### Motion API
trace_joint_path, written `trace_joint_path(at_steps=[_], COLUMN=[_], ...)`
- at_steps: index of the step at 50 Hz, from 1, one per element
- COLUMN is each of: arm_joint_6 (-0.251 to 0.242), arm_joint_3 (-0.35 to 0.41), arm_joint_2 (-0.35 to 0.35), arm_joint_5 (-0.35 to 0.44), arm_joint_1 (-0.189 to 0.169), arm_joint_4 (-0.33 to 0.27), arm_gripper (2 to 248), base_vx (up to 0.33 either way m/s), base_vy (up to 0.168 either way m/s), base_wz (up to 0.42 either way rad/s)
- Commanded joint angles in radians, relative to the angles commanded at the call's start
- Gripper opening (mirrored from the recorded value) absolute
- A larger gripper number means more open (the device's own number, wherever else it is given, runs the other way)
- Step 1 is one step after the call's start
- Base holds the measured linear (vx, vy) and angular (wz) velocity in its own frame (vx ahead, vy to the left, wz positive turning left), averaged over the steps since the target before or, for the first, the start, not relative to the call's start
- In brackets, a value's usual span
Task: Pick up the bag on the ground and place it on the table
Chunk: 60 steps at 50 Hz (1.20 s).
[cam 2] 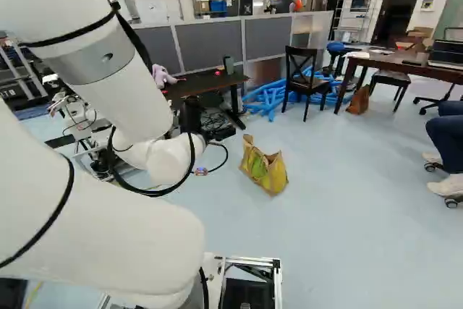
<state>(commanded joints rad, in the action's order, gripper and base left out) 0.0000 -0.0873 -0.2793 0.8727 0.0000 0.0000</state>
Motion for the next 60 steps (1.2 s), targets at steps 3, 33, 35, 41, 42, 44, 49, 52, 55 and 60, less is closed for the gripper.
trace_joint_path(at_steps=[3, 33, 35, 41, 42, 44, 49, 52, 55, 60], arm_joint_6=[0.0, 0.0, 0.0, 0.0, 0.0, 0.0, 0.0, 0.0, 0.0, 0.0], arm_joint_3=[0.0, 0.0, 0.0, 0.0, 0.0, 0.0, 0.0, 0.0, 0.0, 0.0], arm_joint_2=[0.0, 0.0, 0.0, 0.0, 0.0, 0.0, 0.0, 0.0, 0.0, 0.0], arm_joint_5=[0.0, 0.0, 0.0, 0.0, 0.0, 0.0, 0.0, 0.0, 0.0, 0.0], arm_joint_1=[0.0, 0.0, 0.0, 0.0, 0.0, 0.0, 0.0, 0.0, 0.0, 0.0], arm_joint_4=[0.0, 0.0, 0.0, 0.0, 0.0, 0.0, 0.0, 0.0, 0.0, 0.0], arm_gripper=[247, 247, 247, 247, 247, 247, 247, 247, 247, 247], base_vx=[0.08, 0.09, 0.097, 0.095, 0.095, 0.088, 0.093, 0.094, 0.087, 0.095], base_vy=[-0.029, -0.031, -0.03, -0.035, -0.033, -0.028, -0.031, -0.032, -0.031, -0.021], base_wz=[-0.155, -0.164, -0.172, -0.174, -0.161, -0.161, -0.168, -0.169, -0.157, -0.091])
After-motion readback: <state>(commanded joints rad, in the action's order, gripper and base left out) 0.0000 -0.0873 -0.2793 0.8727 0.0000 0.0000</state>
